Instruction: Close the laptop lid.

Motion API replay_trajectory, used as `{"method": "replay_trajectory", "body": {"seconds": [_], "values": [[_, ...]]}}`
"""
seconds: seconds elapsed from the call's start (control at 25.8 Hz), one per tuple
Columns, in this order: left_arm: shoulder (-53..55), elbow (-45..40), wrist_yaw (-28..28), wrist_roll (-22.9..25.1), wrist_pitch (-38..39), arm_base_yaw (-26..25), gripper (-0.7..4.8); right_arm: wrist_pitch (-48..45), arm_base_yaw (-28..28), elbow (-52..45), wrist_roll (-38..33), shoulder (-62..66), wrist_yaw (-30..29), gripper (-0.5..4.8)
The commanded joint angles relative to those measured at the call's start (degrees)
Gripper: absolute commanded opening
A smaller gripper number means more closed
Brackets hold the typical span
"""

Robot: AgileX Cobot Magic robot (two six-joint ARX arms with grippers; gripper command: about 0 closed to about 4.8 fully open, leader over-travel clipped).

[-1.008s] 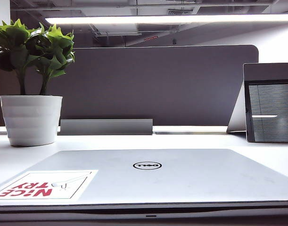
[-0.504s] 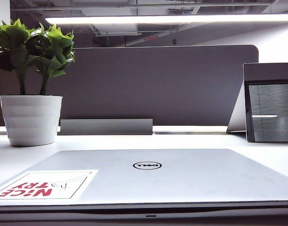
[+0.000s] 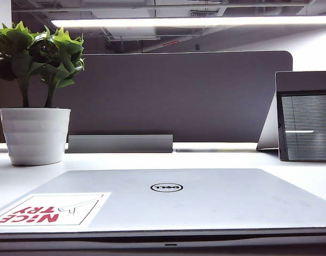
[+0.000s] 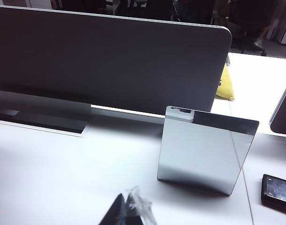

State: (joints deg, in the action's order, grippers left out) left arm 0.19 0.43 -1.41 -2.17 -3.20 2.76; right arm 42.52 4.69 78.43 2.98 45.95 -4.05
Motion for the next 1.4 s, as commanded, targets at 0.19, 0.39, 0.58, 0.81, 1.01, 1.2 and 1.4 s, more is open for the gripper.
{"method": "replay_trajectory", "body": {"seconds": [0.19,0.39,0.58,0.81,1.01,1.2,1.4], "values": [[0.0,0.1,-0.1,0.2,-0.7,0.0,-0.05,-0.7,0.1,0.3,-0.2,-0.2,0.1,-0.04],[0.0,0.1,-0.1,0.2,-0.7,0.0,-0.05,-0.7,0.1,0.3,-0.2,-0.2,0.1,-0.04],[0.0,0.1,-0.1,0.2,-0.7,0.0,-0.05,-0.1,0.0,0.2,0.0,-0.6,0.5,-0.04],[0.0,0.1,-0.1,0.2,-0.7,0.0,-0.05,-2.3,-3.9,-10.2,1.2,-11.9,0.9,-0.04],[0.0,0.1,-0.1,0.2,-0.7,0.0,-0.05,-15.1,-6.9,-29.6,-0.1,-25.7,-1.0,-0.04],[0.0,0.1,-0.1,0.2,-0.6,0.0,-0.05,-24.6,-7.3,-43.8,0.0,-33.6,-3.9,-0.04],[0.0,0.1,-0.1,0.2,-0.6,0.0,-0.05,-33.7,-7.3,-56.3,0.0,-35.0,2.1,-0.04]]}}
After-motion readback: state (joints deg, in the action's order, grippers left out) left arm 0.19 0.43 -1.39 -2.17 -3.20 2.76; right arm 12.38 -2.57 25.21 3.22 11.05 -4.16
